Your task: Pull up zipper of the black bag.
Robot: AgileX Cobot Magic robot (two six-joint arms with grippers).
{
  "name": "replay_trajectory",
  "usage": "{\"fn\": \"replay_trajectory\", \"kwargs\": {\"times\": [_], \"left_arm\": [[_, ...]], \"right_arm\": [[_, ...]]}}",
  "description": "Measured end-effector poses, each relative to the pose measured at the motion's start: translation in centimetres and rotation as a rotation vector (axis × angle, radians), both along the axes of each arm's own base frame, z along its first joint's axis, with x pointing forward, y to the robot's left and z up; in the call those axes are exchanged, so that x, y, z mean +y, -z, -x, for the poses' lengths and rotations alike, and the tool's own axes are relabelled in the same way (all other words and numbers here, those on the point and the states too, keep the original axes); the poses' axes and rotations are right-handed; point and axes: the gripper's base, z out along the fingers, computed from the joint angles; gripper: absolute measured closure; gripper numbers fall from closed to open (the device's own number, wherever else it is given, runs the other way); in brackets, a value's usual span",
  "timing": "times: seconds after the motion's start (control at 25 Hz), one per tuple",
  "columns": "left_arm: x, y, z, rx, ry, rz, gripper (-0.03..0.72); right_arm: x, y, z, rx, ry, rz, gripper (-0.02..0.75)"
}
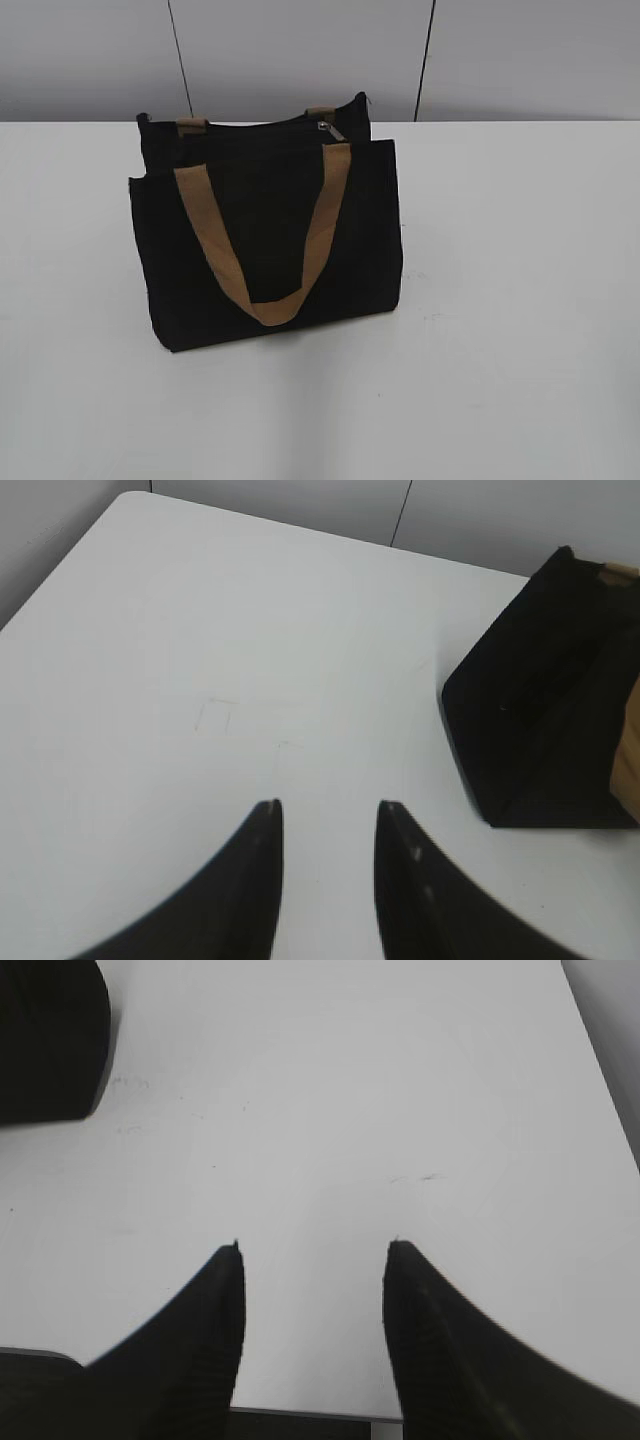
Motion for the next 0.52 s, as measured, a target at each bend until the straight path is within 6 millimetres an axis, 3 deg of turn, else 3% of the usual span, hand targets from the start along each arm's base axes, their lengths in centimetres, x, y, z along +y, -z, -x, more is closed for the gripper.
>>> {"fn": "replay_trajectory", "kwargs": {"times": [0.52], "left_arm": [[0.00,0.00,0.02,-0.001,0.000,0.000,0.449]], "right_arm": [[0.00,0.00,0.00,0.000,0.000,0.000,0.378]]}}
